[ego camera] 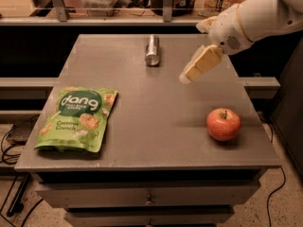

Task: Pick redbull can

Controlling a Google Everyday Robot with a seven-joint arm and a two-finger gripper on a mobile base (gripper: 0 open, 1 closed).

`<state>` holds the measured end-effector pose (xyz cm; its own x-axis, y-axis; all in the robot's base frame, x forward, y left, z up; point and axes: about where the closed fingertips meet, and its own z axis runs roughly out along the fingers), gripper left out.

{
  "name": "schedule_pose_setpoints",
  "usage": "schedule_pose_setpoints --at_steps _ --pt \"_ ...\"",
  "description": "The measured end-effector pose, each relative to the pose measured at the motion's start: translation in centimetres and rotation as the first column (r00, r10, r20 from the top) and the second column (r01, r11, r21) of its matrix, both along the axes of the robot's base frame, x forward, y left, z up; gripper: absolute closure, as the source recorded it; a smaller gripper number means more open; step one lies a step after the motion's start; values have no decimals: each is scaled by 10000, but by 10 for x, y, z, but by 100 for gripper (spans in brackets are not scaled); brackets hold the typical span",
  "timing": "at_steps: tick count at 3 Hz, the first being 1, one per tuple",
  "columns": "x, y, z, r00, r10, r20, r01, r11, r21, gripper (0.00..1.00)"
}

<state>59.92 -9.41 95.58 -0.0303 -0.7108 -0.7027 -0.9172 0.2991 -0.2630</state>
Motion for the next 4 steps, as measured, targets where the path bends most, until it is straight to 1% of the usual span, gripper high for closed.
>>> schedule_pose_setpoints --at_steps 1,2,3,4 --pt "0 0 0 10000 1 0 -1 10000 0 0" --pt "18 12 -7 10000 -14 49 13 9999 120 0" --pt "49 29 -16 9999 -23 114 19 9991 432 0" --pt "85 43 -32 9999 -148 40 144 9960 883 0"
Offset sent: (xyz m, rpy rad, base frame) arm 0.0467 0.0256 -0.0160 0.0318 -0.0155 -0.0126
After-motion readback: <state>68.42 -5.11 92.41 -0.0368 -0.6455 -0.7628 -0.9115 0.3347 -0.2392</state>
